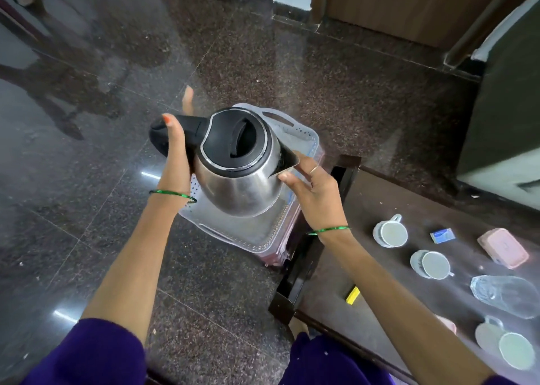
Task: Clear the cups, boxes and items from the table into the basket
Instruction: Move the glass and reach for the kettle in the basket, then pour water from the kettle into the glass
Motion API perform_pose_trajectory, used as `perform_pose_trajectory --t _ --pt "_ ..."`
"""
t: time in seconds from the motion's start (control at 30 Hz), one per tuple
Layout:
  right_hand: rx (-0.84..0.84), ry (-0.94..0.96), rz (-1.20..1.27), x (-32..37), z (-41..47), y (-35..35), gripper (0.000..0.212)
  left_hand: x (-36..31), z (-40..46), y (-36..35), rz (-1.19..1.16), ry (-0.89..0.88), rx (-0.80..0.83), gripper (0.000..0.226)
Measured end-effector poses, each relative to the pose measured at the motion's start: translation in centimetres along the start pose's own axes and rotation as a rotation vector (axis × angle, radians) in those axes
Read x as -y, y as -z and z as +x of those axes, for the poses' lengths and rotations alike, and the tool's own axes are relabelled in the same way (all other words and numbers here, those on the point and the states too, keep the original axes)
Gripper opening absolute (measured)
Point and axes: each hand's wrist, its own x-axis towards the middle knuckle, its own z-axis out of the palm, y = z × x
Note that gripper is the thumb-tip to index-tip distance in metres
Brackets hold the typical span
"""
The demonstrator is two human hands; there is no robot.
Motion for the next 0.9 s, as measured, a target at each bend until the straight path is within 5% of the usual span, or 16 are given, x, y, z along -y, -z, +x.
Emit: perform_pose_trajectory --t 0.2,0.37,0.5,0.8,0.9 --pt "0.014 0.085 0.084 2.3 -3.9 5.6 0.033 -1.2 -3.5 -5.8 0.125 -0.117 0.142 0.080" --pt "-0.040 0.106 0.157 3.4 -8.9 11.3 0.037 0.3 -6.9 -11.5 0.212 0.203 -0.079 0.102" --pt "-0.091 0.076 0.122 3.0 -12.6 16.8 0.036 2.4 -10.1 -16.9 0.253 0.208 -0.134 0.061" --pt "-0.159 -0.056 0.146 -1.7 -21.2 27.9 0.043 8.3 -16.1 -27.7 0.236 -0.054 0.438 0.072" --pt "-0.186 -0.091 0.163 -3.7 -24.1 30.8 0.040 10.7 -17.9 -30.7 0.232 -0.011 0.488 0.078"
